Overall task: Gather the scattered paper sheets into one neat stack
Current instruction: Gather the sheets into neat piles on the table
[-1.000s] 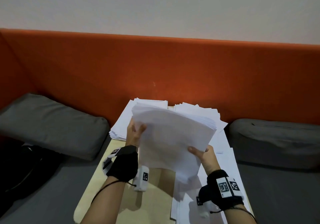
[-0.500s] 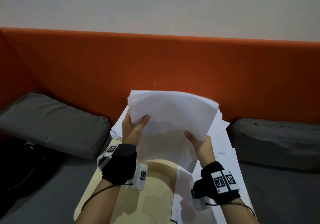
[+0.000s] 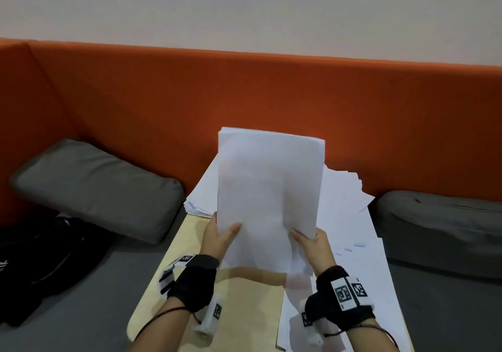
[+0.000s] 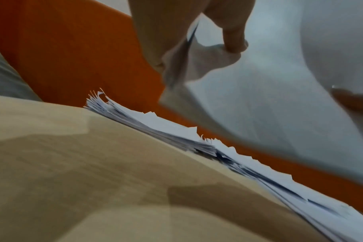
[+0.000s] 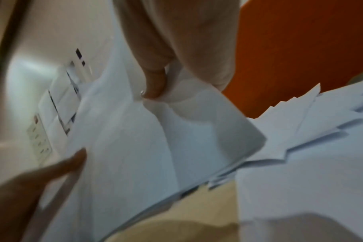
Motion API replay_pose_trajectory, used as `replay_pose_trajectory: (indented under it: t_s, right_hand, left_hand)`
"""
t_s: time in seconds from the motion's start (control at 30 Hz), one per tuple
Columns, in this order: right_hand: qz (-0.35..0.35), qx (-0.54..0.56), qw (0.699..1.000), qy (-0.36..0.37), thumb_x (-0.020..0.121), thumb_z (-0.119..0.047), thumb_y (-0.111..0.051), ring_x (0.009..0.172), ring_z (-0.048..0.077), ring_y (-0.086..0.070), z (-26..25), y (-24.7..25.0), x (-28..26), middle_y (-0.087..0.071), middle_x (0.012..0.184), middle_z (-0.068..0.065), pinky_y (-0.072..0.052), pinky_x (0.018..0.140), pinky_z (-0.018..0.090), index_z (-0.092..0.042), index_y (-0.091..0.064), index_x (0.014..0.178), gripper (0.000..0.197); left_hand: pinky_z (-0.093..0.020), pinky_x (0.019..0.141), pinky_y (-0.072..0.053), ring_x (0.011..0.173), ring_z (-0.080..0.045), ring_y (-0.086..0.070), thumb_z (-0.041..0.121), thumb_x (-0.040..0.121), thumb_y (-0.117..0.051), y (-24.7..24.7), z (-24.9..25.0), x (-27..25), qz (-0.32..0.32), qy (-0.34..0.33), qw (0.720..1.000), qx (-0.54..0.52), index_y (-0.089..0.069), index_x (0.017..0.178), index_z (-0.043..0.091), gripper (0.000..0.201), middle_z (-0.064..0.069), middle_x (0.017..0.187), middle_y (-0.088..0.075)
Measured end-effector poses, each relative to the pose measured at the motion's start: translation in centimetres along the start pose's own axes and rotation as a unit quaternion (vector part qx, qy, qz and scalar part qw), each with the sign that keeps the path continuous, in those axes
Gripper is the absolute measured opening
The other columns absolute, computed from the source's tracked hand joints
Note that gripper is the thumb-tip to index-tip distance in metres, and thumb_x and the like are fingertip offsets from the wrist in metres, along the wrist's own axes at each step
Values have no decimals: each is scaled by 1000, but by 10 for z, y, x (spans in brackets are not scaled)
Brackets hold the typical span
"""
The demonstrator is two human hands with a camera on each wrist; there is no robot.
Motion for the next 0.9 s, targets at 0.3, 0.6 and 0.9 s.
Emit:
replay_pose_trajectory:
  t_s: [0.3, 0.6, 0.9]
  right_hand:
    - [10, 61, 996, 72, 85, 0, -62, 71, 11, -62, -34, 3, -3, -64, 78, -3, -48, 55, 5, -5, -60, 94, 11]
    - [-10, -93, 994, -60, 84, -11, -67, 97, 27, -61, 39, 3, 12, -66, 106, 17, -51, 83, 35, 0, -61, 108, 27]
    - [18, -151, 983, -103, 95, -19, -50, 98, 32, -57, 44, -18, 38, -61, 106, 13, -51, 88, 42, -4, -56, 121, 31]
  left_hand:
    - [-15, 77, -47, 102, -19, -54, 7, 90, -55, -7, 18, 0, 25, -81, 995, 55, -50, 125, 2, 35, -4, 110, -58]
    - [-3, 69, -44, 91, -16, -56, 14, 79, -71, -7, -8, -6, 21, -38, 997, 59, -40, 118, 8, 50, 0, 97, -57]
    - [-9, 91, -31, 122, -21, -47, -3, 92, -47, 4, -24, 24, -55, 16, 974, 220, -29, 138, 2, 50, -13, 134, -48]
Point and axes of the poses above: each hand's wrist, its own x-axis towards the middle knuckle, its own y-axis out of the back of the hand, z = x × y, the point moved 1 cm from there along x, towards the middle knuckle
